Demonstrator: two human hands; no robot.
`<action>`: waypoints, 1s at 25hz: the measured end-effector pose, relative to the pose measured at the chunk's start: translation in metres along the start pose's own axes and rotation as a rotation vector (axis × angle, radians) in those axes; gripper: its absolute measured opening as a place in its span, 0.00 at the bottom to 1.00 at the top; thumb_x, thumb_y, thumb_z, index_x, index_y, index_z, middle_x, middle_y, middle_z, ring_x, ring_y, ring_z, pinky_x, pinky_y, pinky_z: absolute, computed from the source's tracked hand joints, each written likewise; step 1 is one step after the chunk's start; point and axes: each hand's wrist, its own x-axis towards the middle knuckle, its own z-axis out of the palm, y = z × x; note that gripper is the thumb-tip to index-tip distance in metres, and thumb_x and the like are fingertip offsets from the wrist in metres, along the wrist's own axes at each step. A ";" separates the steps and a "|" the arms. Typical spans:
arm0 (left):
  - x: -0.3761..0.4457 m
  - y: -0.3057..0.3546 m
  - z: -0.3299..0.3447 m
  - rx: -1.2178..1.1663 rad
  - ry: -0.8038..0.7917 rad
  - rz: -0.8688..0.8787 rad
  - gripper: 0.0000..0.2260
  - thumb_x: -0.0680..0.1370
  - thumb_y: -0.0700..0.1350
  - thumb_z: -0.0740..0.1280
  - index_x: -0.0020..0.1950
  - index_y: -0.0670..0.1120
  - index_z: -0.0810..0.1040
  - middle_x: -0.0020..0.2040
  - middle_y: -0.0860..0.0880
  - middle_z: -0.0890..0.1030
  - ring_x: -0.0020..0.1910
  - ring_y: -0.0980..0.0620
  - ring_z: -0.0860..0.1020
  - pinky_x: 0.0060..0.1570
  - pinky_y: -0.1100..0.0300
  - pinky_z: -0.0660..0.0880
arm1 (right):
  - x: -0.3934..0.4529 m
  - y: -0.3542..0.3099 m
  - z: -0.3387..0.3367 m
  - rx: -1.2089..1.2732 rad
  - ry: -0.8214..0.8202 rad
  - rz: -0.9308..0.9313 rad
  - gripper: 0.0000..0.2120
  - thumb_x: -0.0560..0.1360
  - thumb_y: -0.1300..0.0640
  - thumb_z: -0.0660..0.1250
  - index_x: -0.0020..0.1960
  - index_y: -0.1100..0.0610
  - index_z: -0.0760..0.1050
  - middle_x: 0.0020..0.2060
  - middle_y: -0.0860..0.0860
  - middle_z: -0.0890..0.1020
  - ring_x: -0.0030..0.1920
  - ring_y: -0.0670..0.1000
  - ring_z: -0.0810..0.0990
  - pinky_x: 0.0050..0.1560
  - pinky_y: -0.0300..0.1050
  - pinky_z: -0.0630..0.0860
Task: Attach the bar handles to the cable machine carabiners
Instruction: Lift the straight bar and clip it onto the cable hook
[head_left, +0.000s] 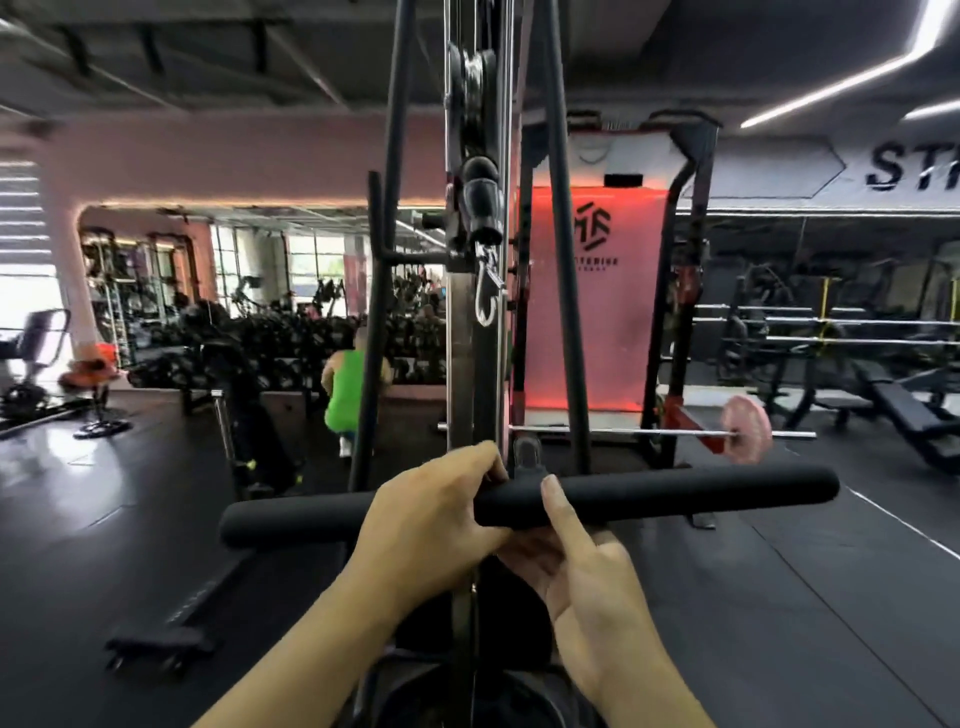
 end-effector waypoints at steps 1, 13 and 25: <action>0.007 -0.005 -0.016 -0.003 0.017 0.014 0.14 0.70 0.56 0.72 0.49 0.56 0.72 0.44 0.58 0.80 0.43 0.57 0.79 0.41 0.57 0.76 | 0.003 -0.004 0.015 0.008 -0.010 -0.037 0.21 0.75 0.52 0.72 0.60 0.67 0.82 0.52 0.65 0.89 0.52 0.62 0.89 0.52 0.56 0.84; 0.133 -0.015 -0.111 -0.517 -0.011 -0.317 0.18 0.81 0.59 0.64 0.62 0.48 0.78 0.56 0.47 0.83 0.52 0.46 0.84 0.57 0.44 0.81 | 0.024 -0.069 0.081 0.096 -0.055 -0.168 0.15 0.80 0.57 0.71 0.58 0.69 0.80 0.54 0.67 0.87 0.51 0.63 0.89 0.51 0.52 0.87; 0.188 -0.011 -0.083 -0.851 -0.136 -0.515 0.34 0.73 0.50 0.78 0.75 0.43 0.70 0.67 0.40 0.78 0.57 0.40 0.82 0.36 0.58 0.85 | 0.054 -0.089 0.082 0.010 -0.115 -0.089 0.22 0.79 0.55 0.73 0.63 0.71 0.77 0.52 0.68 0.87 0.50 0.66 0.89 0.40 0.45 0.87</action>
